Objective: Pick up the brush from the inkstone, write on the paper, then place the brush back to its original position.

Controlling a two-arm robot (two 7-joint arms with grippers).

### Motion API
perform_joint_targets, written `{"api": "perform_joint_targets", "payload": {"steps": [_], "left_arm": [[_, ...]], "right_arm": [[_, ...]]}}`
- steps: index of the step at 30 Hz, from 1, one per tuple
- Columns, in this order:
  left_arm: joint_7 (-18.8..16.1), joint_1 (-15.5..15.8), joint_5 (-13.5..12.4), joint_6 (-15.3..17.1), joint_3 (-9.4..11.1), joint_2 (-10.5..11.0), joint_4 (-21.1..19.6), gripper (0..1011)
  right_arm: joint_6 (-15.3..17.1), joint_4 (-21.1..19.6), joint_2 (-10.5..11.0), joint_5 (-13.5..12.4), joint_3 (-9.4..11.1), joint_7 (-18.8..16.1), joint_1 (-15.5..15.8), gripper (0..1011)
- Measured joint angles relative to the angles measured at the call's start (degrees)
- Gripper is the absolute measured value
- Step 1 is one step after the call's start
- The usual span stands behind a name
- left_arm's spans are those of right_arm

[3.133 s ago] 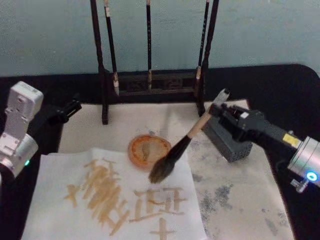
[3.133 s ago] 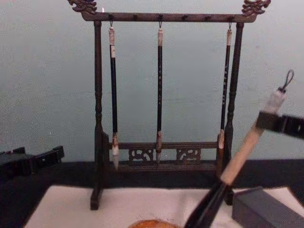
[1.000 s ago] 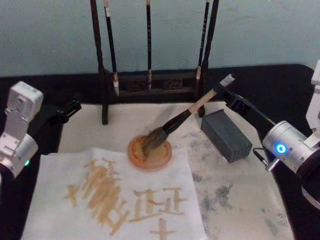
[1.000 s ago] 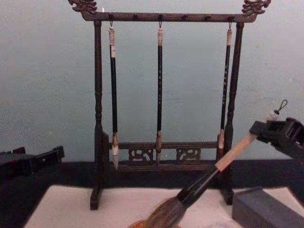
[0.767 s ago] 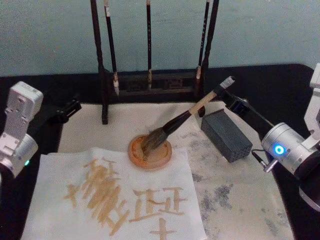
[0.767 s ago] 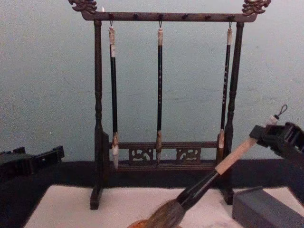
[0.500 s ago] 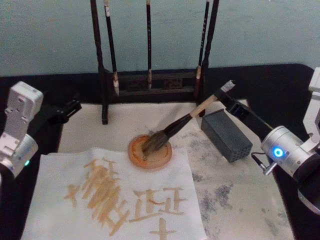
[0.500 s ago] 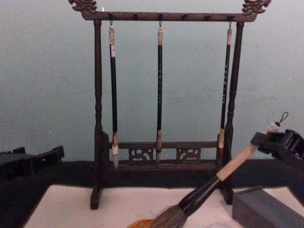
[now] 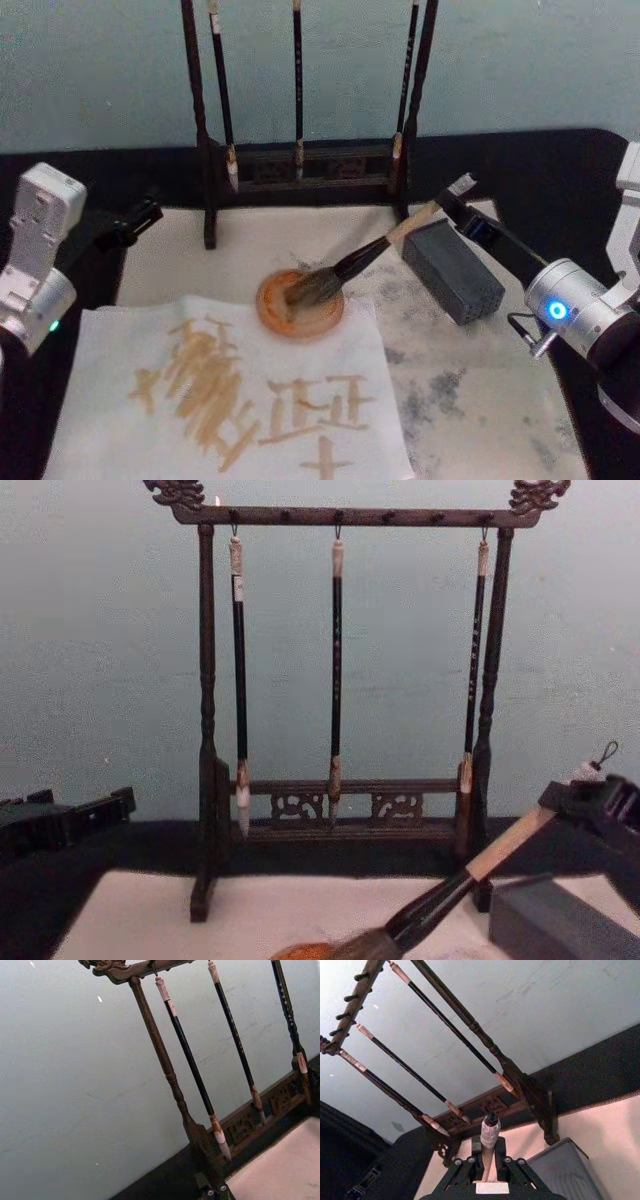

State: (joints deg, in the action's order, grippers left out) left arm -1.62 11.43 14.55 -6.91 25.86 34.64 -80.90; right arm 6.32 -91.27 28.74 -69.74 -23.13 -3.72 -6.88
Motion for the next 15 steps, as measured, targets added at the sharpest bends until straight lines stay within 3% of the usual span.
{"api": "perform_joint_targets", "payload": {"steps": [15], "left_arm": [[0.0,0.0,0.0,0.0,0.0,0.0,0.0,1002]], "right_arm": [[0.3,-0.7,-0.1,0.7,0.6,1.6,0.8,154]]}}
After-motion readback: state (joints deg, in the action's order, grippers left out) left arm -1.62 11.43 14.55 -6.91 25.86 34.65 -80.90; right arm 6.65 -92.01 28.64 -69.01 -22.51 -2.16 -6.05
